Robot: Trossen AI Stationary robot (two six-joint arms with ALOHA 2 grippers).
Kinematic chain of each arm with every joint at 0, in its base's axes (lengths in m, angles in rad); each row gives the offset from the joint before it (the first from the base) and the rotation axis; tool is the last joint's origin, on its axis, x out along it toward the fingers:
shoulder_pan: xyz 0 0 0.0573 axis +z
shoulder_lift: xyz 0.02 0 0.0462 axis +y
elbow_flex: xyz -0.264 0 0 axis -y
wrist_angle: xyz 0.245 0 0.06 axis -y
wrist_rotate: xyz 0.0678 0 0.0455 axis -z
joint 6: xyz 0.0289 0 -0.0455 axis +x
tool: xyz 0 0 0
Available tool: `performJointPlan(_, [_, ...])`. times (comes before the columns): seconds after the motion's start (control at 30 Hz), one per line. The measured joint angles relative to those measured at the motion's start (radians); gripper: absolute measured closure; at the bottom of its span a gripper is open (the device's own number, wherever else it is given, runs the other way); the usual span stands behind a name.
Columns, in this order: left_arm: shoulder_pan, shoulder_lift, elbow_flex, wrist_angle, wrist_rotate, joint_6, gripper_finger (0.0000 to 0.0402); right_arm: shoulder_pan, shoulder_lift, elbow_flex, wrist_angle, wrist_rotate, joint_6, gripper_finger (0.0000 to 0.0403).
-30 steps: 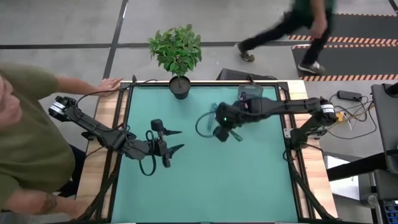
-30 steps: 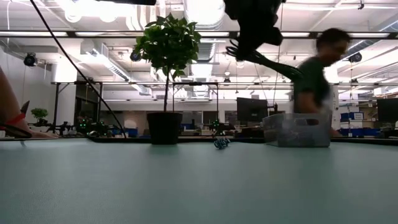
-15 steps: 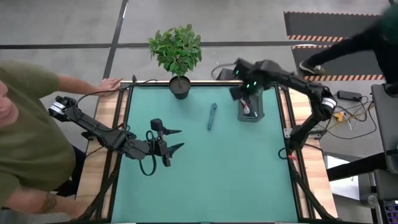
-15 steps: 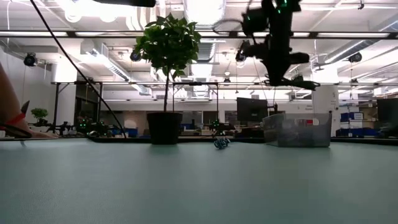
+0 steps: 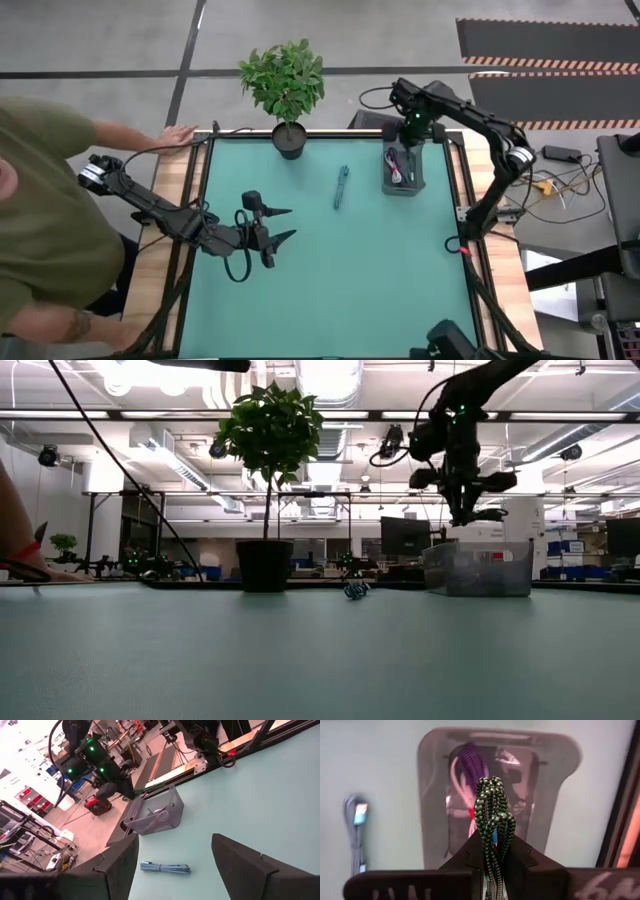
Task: Pick and place USB-C Cables
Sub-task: Put the green charger cable into the black bin
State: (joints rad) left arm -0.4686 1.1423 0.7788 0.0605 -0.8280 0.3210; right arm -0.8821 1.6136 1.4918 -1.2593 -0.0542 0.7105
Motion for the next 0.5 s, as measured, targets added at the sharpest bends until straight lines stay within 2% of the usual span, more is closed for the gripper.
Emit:
performJointPlan(0.13, [0.000, 0.000, 0.000, 0.000, 0.000, 0.000, 0.0166, -0.019, 0.024, -0.001, 0.000, 0.048, 0.057, 0.0374])
performJointPlan(0.5, [0.000, 0.000, 0.000, -0.002, 0.000, 0.000, 0.0166, -0.044, 0.106, -0.009, -0.002, 0.055, 0.071, 0.0374])
